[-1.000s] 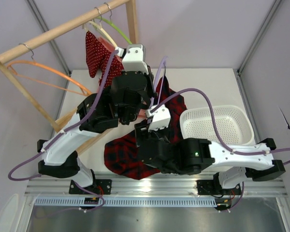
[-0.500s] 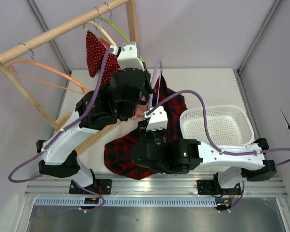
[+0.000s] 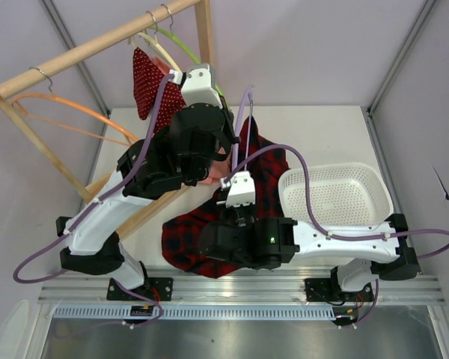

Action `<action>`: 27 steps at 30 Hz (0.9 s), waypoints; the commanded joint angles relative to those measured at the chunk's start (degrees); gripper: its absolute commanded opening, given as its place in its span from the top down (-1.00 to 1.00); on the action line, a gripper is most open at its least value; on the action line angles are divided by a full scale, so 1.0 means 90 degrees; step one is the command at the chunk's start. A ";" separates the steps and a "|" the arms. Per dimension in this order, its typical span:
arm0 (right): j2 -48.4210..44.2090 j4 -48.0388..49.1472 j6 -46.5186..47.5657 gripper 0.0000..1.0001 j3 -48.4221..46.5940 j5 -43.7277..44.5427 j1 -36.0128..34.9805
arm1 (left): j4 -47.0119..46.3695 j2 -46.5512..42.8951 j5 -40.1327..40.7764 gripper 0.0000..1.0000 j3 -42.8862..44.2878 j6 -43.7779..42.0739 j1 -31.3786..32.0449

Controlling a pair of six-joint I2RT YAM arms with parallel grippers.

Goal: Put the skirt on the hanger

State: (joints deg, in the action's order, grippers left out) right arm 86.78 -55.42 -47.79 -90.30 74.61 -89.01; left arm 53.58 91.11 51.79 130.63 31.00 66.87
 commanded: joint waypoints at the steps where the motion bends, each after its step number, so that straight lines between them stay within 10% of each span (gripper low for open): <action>1: -0.0179 0.0172 -0.0265 0.36 0.0063 0.0206 -0.0012 | -0.0514 -0.0162 0.0037 1.00 0.0134 0.0207 -0.0057; 6: -0.0462 -0.0102 -0.0442 1.00 0.0033 0.0304 -0.0002 | -0.0524 -0.0162 0.0027 1.00 0.0076 0.0100 -0.0067; 10: -0.0872 -0.0103 -0.0132 1.00 0.0053 0.0061 -0.0012 | -0.0602 -0.0182 -0.0207 0.97 0.0066 -0.0183 -0.0086; 19: -0.2940 0.1393 0.1569 1.00 0.1059 -0.1452 -0.0139 | -0.0973 -0.0777 -0.0627 -0.78 -0.0217 -0.0905 -0.0096; 27: -0.3460 0.0280 0.2107 1.00 0.0825 -0.2732 -0.0236 | -0.0749 -0.1674 -0.0394 -0.99 -0.0227 -0.1648 -0.0096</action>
State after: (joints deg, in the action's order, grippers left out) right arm 57.21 -51.35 -30.92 -79.83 53.49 -90.72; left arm 46.50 81.08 45.30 128.14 20.49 66.35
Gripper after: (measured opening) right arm 0.185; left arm 0.994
